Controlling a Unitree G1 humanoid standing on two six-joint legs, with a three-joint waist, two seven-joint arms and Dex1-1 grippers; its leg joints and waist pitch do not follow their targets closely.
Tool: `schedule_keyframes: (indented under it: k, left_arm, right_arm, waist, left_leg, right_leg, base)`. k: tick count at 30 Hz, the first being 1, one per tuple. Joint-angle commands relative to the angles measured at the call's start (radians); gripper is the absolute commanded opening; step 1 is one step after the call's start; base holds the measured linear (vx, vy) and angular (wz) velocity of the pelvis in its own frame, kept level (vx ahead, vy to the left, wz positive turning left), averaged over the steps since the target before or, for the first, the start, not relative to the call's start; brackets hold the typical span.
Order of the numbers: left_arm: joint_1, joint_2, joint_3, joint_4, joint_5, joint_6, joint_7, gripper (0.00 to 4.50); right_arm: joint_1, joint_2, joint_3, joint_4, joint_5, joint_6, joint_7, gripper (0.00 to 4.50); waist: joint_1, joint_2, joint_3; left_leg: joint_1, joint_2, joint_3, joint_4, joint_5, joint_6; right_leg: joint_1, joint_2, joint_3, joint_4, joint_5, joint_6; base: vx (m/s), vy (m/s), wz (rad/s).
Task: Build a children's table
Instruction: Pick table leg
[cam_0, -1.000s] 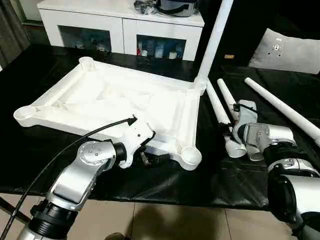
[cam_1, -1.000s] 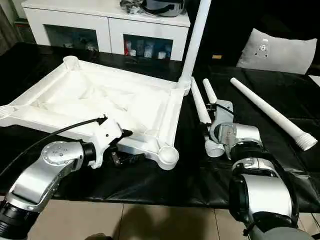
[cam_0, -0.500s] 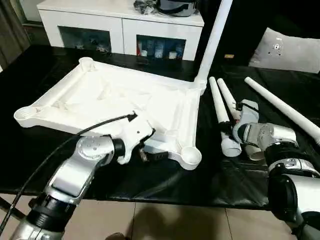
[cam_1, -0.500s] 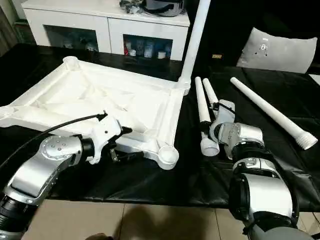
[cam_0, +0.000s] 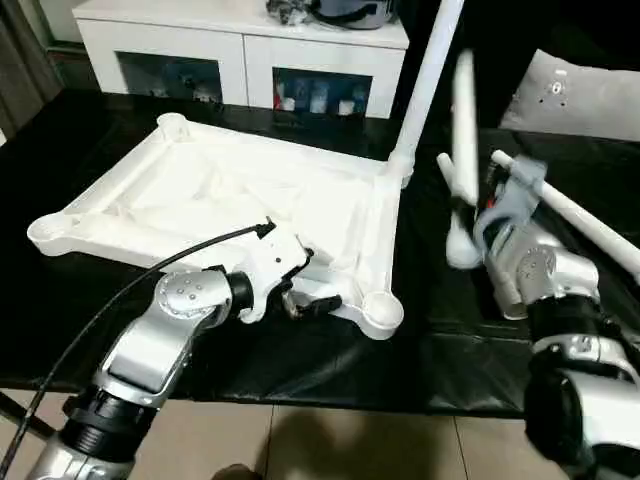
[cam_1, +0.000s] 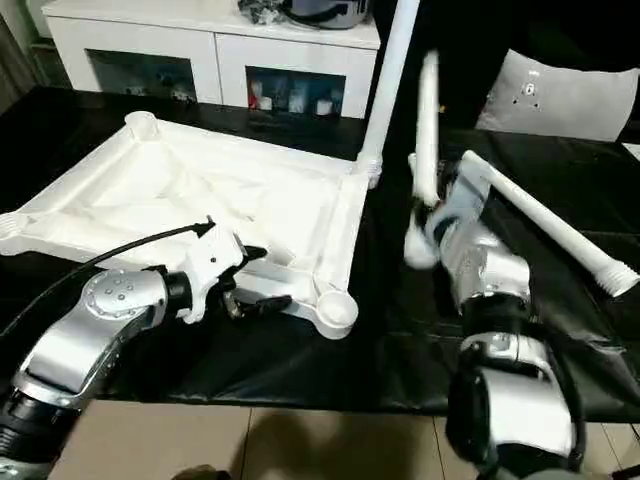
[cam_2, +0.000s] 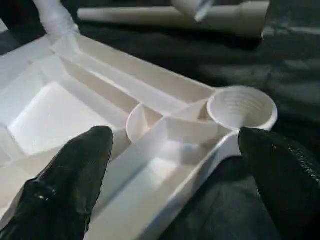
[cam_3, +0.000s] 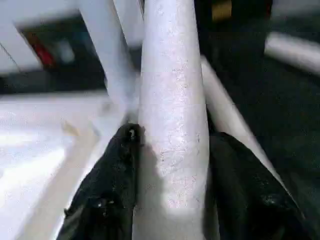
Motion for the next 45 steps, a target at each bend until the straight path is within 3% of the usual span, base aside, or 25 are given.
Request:
schedule_keyframes:
  k: [1, 2, 3, 5, 8, 13, 15, 16, 17, 18, 20, 21, 23, 25, 26, 29, 35, 42, 45]
  left_arm:
    - [-0.014, -0.01, 0.014, 0.006, -0.006, -0.017, 0.014, 4.5]
    - [-0.013, -0.02, 0.019, 0.01, -0.009, -0.029, 0.022, 4.5]
    - [-0.016, -0.055, 0.039, 0.026, -0.031, -0.06, 0.04, 4.5]
    - [-0.017, -0.069, 0.048, 0.031, -0.042, -0.07, 0.047, 4.5]
    - [-0.044, -0.155, 0.121, 0.051, -0.094, -0.099, 0.126, 4.5]
    - [-0.113, -0.259, 0.226, 0.049, -0.198, -0.084, 0.201, 4.5]
    - [-0.153, -0.322, 0.287, 0.053, -0.296, -0.052, 0.228, 4.5]
    - [-0.165, -0.341, 0.304, 0.054, -0.328, -0.041, 0.234, 4.5]
    - [-0.186, -0.378, 0.33, 0.052, -0.397, -0.017, 0.243, 4.5]
    - [-0.199, -0.4, 0.345, 0.051, -0.439, -0.002, 0.248, 4.5]
    - [-0.238, -0.451, 0.386, 0.055, -0.543, 0.046, 0.271, 4.5]
    - [-0.257, -0.469, 0.403, 0.06, -0.587, 0.071, 0.282, 4.5]
    - [-0.283, -0.491, 0.423, 0.072, -0.63, 0.104, 0.296, 4.5]
    - [-0.298, -0.498, 0.427, 0.083, -0.642, 0.136, 0.297, 4.5]
    - [-0.307, -0.501, 0.417, 0.091, -0.633, 0.15, 0.296, 4.5]
    - [-0.312, -0.504, 0.397, 0.099, -0.625, 0.167, 0.3, 4.5]
    - [-0.312, -0.501, 0.37, 0.095, -0.63, 0.195, 0.327, 4.5]
    - [-0.321, -0.503, 0.356, 0.139, -0.541, 0.123, 0.37, 4.5]
    - [-0.322, -0.507, 0.335, 0.141, -0.48, 0.072, 0.418, 4.5]
  right_arm:
    - [0.013, 0.007, -0.033, -0.047, 0.032, -0.059, -0.003, 1.82]
    - [0.024, 0.017, -0.038, -0.071, 0.039, -0.098, 0.009, 1.82]
    - [0.046, 0.04, -0.065, -0.134, 0.102, -0.088, 0.061, 1.82]
    - [0.054, 0.05, -0.078, -0.16, 0.131, -0.076, 0.081, 1.82]
    - [0.114, 0.098, -0.082, -0.309, 0.237, -0.155, 0.238, 1.81]
    - [0.18, 0.123, -0.08, -0.468, 0.412, -0.048, 0.402, 1.81]
    - [0.208, 0.123, -0.069, -0.515, 0.462, 0.0, 0.447, 1.81]
    - [0.217, 0.123, -0.066, -0.529, 0.476, 0.017, 0.46, 1.81]
    - [0.236, 0.121, -0.052, -0.552, 0.5, 0.048, 0.488, 1.81]
    - [0.248, 0.119, -0.042, -0.566, 0.513, 0.066, 0.505, 1.81]
    - [0.277, 0.111, -0.013, -0.594, 0.539, 0.11, 0.544, 1.81]
    - [0.29, 0.107, 0.003, -0.604, 0.545, 0.127, 0.562, 1.81]
    - [0.306, 0.101, 0.022, -0.617, 0.56, 0.157, 0.585, 1.81]
    - [0.32, 0.096, 0.04, -0.638, 0.581, 0.188, 0.607, 1.81]
    - [0.332, 0.092, 0.056, -0.654, 0.597, 0.216, 0.626, 1.81]
    - [0.353, 0.089, 0.084, -0.675, 0.615, 0.253, 0.65, 1.81]
    - [0.371, 0.085, 0.107, -0.69, 0.624, 0.273, 0.669, 1.81]
    - [0.378, 0.079, 0.149, -0.685, 0.568, 0.235, 0.673, 1.81]
    - [0.381, 0.088, 0.169, -0.673, 0.51, 0.178, 0.647, 1.81]
  waist:
    - [0.001, 0.015, -0.071]
    - [0.001, 0.019, -0.072]
    - [0.001, 0.019, -0.072]
    - [0.002, 0.016, -0.073]
    - [0.003, 0.014, -0.072]
    - [0.009, 0.013, -0.072]
    - [0.009, 0.008, -0.071]
    - [0.015, 0.01, -0.071]
    - [0.015, 0.0, -0.071]
    - [0.019, 0.003, -0.07]
    - [0.025, -0.005, -0.07]
    - [0.026, -0.004, -0.069]
    - [0.03, -0.008, -0.068]
    - [0.032, -0.006, -0.068]
    - [0.03, -0.014, -0.068]
    - [0.033, -0.013, -0.068]
    - [0.035, -0.018, -0.067]
    - [0.039, -0.019, -0.067]
    - [0.041, -0.019, -0.068]
  left_leg:
    - [0.032, 0.043, -0.02, -0.071, -0.296, -0.056]
    - [0.034, 0.043, -0.022, -0.072, -0.309, -0.058]
    - [0.034, 0.044, -0.021, -0.072, -0.316, -0.057]
    - [0.033, 0.045, -0.023, -0.074, -0.315, -0.047]
    - [0.028, 0.046, -0.021, -0.073, -0.313, -0.03]
    - [0.027, 0.048, -0.024, -0.072, -0.279, 0.003]
    - [0.026, 0.048, -0.02, -0.072, -0.278, 0.003]
    - [0.025, 0.048, -0.023, -0.071, -0.274, 0.005]
    - [0.026, 0.047, -0.02, -0.07, -0.277, 0.007]
    - [0.026, 0.046, -0.02, -0.069, -0.274, 0.006]
    - [0.023, 0.046, -0.021, -0.068, -0.256, 0.014]
    - [0.023, 0.046, -0.019, -0.067, -0.256, 0.012]
    - [0.02, 0.045, -0.02, -0.066, -0.249, 0.016]
    - [0.02, 0.047, -0.022, -0.068, -0.243, 0.017]
    - [0.02, 0.046, -0.021, -0.067, -0.238, 0.019]
    - [0.019, 0.047, -0.023, -0.068, -0.22, 0.021]
    - [0.019, 0.049, -0.022, -0.069, -0.214, 0.008]
    - [0.018, 0.049, -0.025, -0.071, -0.213, -0.001]
    - [0.019, 0.051, -0.026, -0.071, -0.218, -0.005]
  right_leg:
    - [0.034, -0.042, 0.03, -0.066, -0.155, -0.175]
    - [0.033, -0.041, 0.029, -0.066, -0.168, -0.172]
    - [0.031, -0.041, 0.03, -0.068, -0.168, -0.17]
    - [0.035, -0.041, 0.03, -0.067, -0.152, -0.166]
    - [0.039, -0.042, 0.031, -0.069, -0.123, -0.178]
    - [0.044, -0.045, 0.029, -0.068, -0.117, -0.193]
    - [0.043, -0.046, 0.03, -0.069, -0.132, -0.199]
    - [0.043, -0.048, 0.029, -0.072, -0.143, -0.203]
    - [0.041, -0.046, 0.028, -0.074, -0.159, -0.202]
    - [0.042, -0.048, 0.028, -0.071, -0.166, -0.204]
    - [0.042, -0.05, 0.028, -0.076, -0.178, -0.201]
    - [0.041, -0.049, 0.028, -0.073, -0.183, -0.202]
    - [0.043, -0.05, 0.028, -0.078, -0.203, -0.193]
    - [0.041, -0.05, 0.028, -0.08, -0.215, -0.176]
    - [0.042, -0.048, 0.028, -0.082, -0.22, -0.164]
    - [0.042, -0.049, 0.029, -0.083, -0.223, -0.141]
    - [0.041, -0.052, 0.029, -0.082, -0.223, -0.14]
    - [0.042, -0.053, 0.029, -0.085, -0.23, -0.113]
    - [0.041, -0.054, 0.03, -0.084, -0.217, -0.111]
  base:
    - [0.0, 0.0, 0.0]
    - [0.0, 0.0, 0.0]
    - [0.0, 0.0, 0.0]
    - [0.0, 0.0, 0.0]
    - [0.0, 0.0, 0.0]
    - [0.0, 0.0, 0.0]
    - [0.0, 0.0, 0.0]
    - [0.0, 0.0, 0.0]
    - [0.0, 0.0, 0.0]
    - [0.0, 0.0, 0.0]
    - [0.0, 0.0, 0.0]
    - [0.0, 0.0, 0.0]
    - [0.0, 0.0, 0.0]
    - [0.0, 0.0, 0.0]
    - [0.0, 0.0, 0.0]
    - [0.0, 0.0, 0.0]
    - [0.0, 0.0, 0.0]
    - [0.0, 0.0, 0.0]
    - [0.0, 0.0, 0.0]
